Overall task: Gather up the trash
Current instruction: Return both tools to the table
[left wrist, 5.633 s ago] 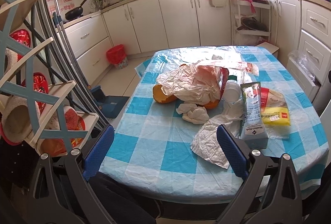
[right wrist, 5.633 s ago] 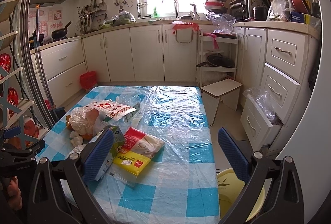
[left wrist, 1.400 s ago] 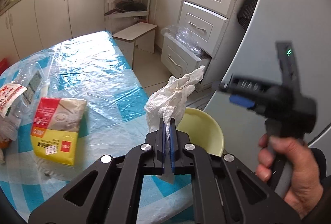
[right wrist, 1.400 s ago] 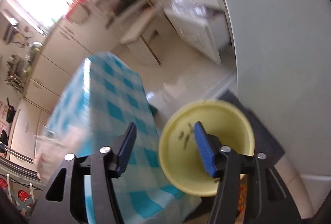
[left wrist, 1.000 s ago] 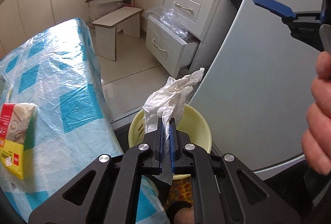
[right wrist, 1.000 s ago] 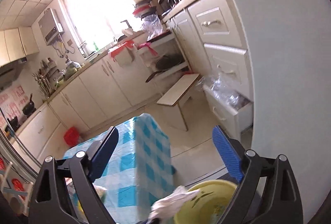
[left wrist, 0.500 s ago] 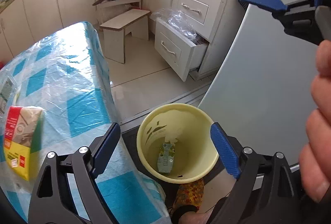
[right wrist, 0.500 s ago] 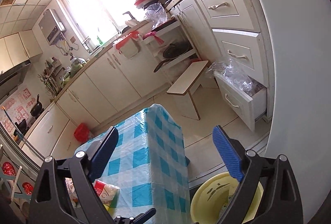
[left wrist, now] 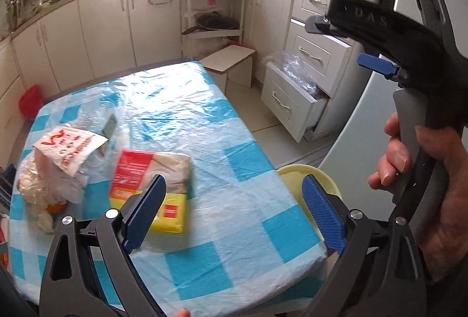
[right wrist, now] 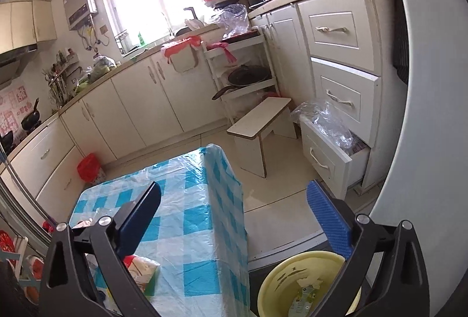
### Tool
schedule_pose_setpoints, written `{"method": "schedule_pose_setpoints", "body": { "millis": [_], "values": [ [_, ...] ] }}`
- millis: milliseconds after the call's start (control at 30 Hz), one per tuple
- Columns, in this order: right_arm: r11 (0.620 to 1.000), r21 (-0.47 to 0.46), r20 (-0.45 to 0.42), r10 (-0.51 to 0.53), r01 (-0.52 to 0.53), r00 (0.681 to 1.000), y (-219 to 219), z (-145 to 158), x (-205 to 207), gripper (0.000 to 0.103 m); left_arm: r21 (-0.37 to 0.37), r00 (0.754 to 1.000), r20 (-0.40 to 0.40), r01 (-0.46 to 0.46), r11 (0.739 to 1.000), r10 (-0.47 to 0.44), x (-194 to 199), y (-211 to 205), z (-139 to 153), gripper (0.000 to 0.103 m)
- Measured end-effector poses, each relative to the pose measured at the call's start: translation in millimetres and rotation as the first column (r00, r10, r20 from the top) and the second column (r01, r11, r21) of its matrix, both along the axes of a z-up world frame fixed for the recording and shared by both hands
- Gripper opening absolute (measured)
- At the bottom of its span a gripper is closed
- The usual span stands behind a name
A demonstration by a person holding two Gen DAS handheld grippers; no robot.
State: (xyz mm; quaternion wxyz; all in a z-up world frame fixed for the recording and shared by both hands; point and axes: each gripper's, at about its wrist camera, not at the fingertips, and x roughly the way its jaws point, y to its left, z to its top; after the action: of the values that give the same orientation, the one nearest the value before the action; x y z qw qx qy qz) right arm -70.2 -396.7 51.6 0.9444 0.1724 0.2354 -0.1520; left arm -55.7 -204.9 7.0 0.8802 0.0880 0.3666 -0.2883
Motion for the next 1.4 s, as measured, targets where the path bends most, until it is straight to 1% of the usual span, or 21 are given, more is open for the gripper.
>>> {"method": "schedule_pose_setpoints", "body": {
  "millis": [67, 133, 300, 433, 600, 700, 767, 833, 933, 1067, 1300, 1400],
  "values": [
    [0.999, -0.036, -0.008, 0.022, -0.022, 1.0, 14, 0, 6, 0.096, 0.02, 0.999, 0.039, -0.036, 0.999, 0.035, 6, 23, 8, 0.09],
    [0.997, -0.042, -0.006, 0.063, -0.063, 0.998, 26, -1, 13, 0.096, 0.037, 0.996, 0.065, -0.072, 0.997, 0.069, 15, 46, 13, 0.09],
    [0.986, -0.092, -0.039, 0.135, -0.138, 0.99, 55, -6, 27, 0.096, 0.063, 0.979, 0.092, -0.186, 0.981, 0.18, 43, 108, 20, 0.09],
    [0.98, -0.073, -0.052, 0.18, -0.184, 0.982, 69, -11, 36, 0.096, 0.055, 0.963, 0.083, -0.261, 0.964, 0.256, 59, 146, 12, 0.09],
    [0.971, -0.084, -0.085, 0.219, -0.226, 0.972, 91, -19, 49, 0.096, -0.031, 0.932, -0.009, -0.363, 0.931, 0.363, 78, 188, 1, 0.09],
    [0.962, -0.099, -0.101, 0.245, -0.255, 0.964, 106, -23, 55, 0.096, -0.051, 0.915, -0.012, -0.404, 0.913, 0.404, 82, 206, -2, 0.09],
    [0.957, -0.105, -0.111, 0.26, -0.271, 0.959, 114, -25, 58, 0.096, -0.044, 0.902, -0.017, -0.432, 0.901, 0.431, 85, 216, -5, 0.09],
    [0.951, -0.111, -0.121, 0.275, -0.289, 0.954, 121, -28, 62, 0.096, -0.041, 0.894, -0.041, -0.448, 0.893, 0.447, 88, 222, -10, 0.09],
    [0.943, -0.113, -0.135, 0.297, -0.313, 0.945, 130, -32, 67, 0.096, -0.044, 0.888, -0.063, -0.459, 0.887, 0.456, 90, 228, -15, 0.09],
    [0.934, -0.108, -0.149, 0.323, -0.34, 0.935, 137, -36, 71, 0.096, -0.049, 0.885, -0.056, -0.465, 0.884, 0.462, 88, 230, -15, 0.09],
    [0.928, -0.098, -0.162, 0.342, -0.36, 0.926, 140, -39, 72, 0.096, -0.032, 0.885, -0.055, -0.465, 0.885, 0.462, 88, 226, -16, 0.09],
    [0.927, -0.088, -0.173, 0.345, -0.364, 0.922, 140, -42, 73, 0.096, -0.053, 0.885, -0.075, -0.464, 0.884, 0.46, 90, 226, -16, 0.09]
  ]
}}
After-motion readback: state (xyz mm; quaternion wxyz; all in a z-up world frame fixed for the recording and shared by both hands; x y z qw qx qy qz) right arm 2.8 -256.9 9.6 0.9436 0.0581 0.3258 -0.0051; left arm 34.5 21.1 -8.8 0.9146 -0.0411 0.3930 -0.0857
